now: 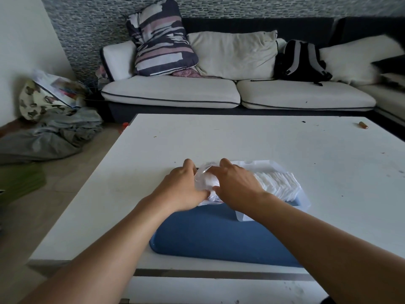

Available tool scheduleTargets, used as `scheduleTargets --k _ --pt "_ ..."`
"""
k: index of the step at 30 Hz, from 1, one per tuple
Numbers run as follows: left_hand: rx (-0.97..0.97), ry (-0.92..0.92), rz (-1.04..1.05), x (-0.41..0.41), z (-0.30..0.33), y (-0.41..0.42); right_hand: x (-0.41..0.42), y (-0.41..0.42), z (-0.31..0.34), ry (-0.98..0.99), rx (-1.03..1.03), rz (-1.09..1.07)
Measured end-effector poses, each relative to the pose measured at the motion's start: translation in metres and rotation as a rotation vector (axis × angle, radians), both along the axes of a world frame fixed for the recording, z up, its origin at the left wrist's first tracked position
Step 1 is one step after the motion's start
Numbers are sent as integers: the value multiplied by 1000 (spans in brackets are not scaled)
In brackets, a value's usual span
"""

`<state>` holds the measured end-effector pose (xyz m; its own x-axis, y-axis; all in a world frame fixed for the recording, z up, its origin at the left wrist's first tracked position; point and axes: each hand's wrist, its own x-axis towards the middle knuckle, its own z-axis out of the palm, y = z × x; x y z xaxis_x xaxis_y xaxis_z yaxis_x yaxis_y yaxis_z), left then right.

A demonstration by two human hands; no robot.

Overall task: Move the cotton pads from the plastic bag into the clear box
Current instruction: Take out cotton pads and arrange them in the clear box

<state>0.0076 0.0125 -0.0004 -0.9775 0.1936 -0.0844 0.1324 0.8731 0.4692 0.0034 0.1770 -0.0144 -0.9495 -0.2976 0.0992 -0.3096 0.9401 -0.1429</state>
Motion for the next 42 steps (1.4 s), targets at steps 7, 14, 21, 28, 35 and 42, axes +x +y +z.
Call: scheduleTargets --k 7,14,21,28,35,42 --pt "-29 115 45 -9 -21 -4 2 -3 -1 -34 -35 -4" --pt "-139 205 49 -8 -32 0 7 -3 2 -105 -106 52" --pt "-308 221 128 -11 -39 -2 20 -6 6 -63 -254 153" --pt "-263 69 32 -15 -29 -8 33 2 36 -197 -1073 -17" --pt "1053 -226 267 8 25 23 25 20 41 -507 -1569 -313" --pt "1331 -152 487 30 24 78 32 -8 41 -591 -1686 -293"
